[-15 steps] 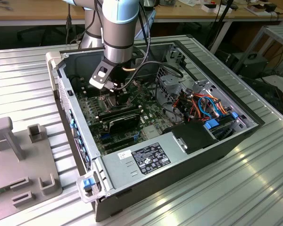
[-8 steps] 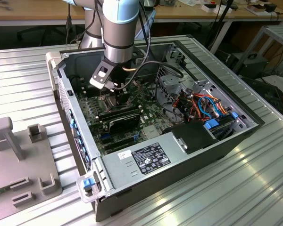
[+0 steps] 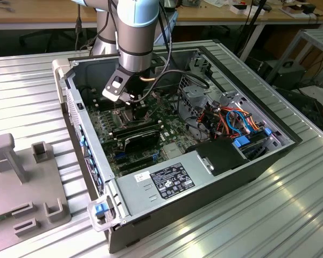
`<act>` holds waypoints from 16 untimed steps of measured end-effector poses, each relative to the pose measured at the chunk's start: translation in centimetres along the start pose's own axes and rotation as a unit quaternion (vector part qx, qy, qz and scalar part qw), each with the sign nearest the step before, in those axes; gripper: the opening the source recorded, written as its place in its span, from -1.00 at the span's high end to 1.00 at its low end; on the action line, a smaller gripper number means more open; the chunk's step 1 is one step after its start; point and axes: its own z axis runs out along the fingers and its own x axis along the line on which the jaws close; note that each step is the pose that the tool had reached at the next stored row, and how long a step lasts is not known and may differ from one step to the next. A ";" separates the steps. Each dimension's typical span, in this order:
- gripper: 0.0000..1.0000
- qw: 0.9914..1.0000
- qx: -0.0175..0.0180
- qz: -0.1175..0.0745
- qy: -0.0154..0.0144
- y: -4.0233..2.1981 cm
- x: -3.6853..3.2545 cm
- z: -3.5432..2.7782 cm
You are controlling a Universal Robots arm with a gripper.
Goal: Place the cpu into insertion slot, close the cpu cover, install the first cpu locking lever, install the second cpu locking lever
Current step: 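Place the cpu into insertion slot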
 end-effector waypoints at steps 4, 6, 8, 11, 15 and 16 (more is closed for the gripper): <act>-0.09 1.000 0.000 0.000 0.000 0.01 0.00 0.02; -0.09 1.000 0.000 0.000 0.000 0.01 0.00 0.03; -0.09 1.000 0.000 0.000 0.000 0.04 0.00 0.03; -0.09 1.000 0.000 0.000 0.000 0.06 0.00 0.03; -0.09 1.000 0.000 0.000 0.000 0.07 0.00 0.03; -0.09 1.000 0.000 0.000 0.000 0.07 0.00 0.03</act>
